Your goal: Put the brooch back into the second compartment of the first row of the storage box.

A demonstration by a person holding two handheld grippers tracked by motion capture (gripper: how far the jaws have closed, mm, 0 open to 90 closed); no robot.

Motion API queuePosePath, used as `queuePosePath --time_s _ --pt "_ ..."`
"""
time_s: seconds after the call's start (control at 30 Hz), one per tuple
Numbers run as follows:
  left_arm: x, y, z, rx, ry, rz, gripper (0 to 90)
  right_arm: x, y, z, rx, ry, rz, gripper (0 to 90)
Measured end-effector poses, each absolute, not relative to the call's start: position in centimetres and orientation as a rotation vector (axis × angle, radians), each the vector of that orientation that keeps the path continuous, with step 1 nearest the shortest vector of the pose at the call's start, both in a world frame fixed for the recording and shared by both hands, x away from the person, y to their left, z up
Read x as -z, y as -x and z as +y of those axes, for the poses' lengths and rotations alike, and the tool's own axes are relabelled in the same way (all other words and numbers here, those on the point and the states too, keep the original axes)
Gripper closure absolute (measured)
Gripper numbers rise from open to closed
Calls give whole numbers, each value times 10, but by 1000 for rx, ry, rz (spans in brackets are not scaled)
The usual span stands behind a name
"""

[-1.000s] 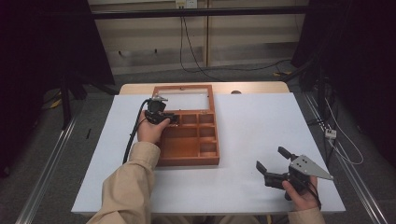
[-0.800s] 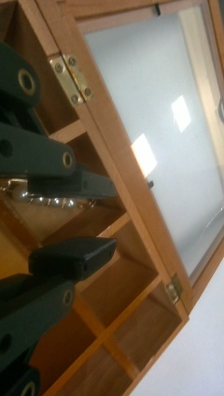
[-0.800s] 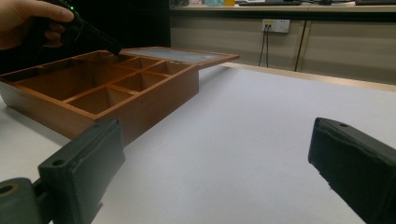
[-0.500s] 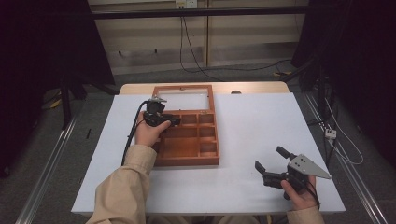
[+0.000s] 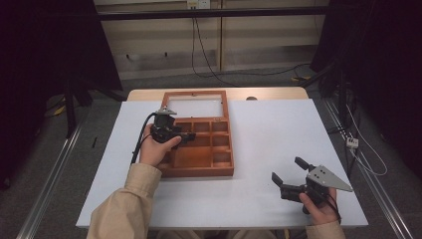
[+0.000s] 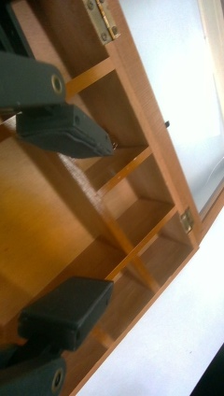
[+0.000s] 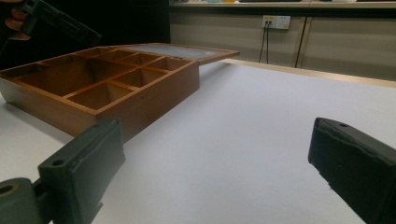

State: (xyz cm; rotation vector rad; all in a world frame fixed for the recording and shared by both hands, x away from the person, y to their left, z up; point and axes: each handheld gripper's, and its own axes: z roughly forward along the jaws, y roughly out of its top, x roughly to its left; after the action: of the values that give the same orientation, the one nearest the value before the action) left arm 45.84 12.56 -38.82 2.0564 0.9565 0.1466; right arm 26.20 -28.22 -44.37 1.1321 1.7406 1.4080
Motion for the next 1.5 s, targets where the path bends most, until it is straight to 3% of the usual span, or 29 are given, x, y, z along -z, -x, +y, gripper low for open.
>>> queuePosePath --time_s 0.6,1.5 --pt "385 -422 140 -127 -2055 888 199 444 -262 -279 -1413 -1120 1753 27" --pt "395 -381 180 -170 -2029 863 160 444 -262 -278 -1417 -1125 1755 27"
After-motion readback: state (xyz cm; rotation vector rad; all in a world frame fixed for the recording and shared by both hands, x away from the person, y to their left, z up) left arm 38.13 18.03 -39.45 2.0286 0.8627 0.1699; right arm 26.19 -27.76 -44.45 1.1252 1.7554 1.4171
